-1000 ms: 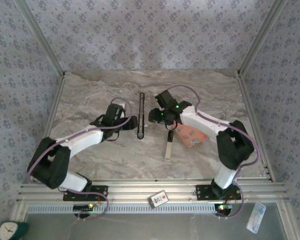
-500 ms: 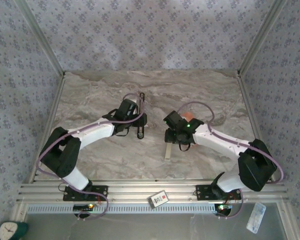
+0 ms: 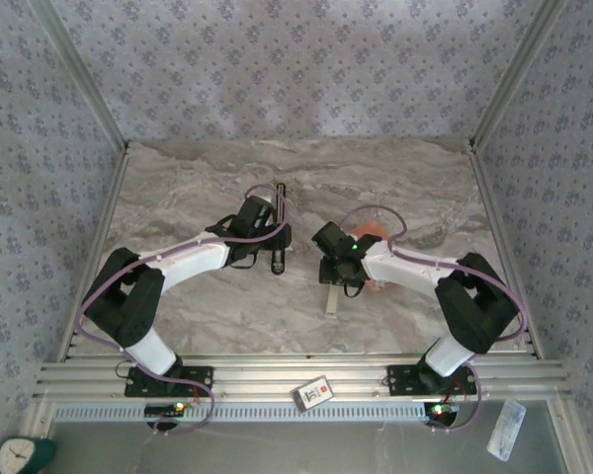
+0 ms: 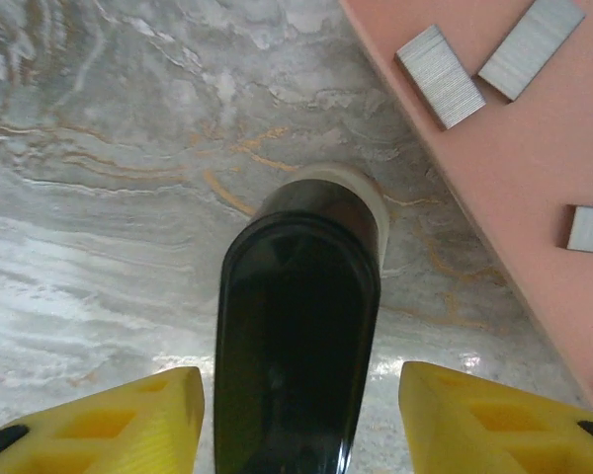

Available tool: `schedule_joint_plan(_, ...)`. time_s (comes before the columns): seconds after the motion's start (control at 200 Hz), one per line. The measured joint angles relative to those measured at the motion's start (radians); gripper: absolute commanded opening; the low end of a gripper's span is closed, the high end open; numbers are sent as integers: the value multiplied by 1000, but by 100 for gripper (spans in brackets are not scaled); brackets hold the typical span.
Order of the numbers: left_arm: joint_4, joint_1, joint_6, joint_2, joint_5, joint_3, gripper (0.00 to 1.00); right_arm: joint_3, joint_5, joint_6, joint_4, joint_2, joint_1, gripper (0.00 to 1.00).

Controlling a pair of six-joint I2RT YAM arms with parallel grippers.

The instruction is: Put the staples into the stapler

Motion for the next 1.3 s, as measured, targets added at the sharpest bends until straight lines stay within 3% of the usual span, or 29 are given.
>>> schedule_joint_plan(0.295, -6, 0, 1, -14, -28, -11, 78, 3, 37, -26, 20, 21, 29, 18)
schedule_joint_plan(0.665, -70, 14, 65, -272, -6, -82, 80, -80, 2, -129, 116, -177, 47, 15)
schedule_joint_plan(0.855, -63, 80, 169, -433, 144, -161, 80, -143, -73, -265, 219, -276, 47, 14)
schedule_joint_plan(1.039, -64, 103, 393, -524, 411, -214, 80, -150, -187, -500, 282, -332, 35, 9)
schedule_joint_plan(1.299, -230, 103, 738, -527, 686, -63, 80, -93, -485, -852, 251, -350, -12, 5)
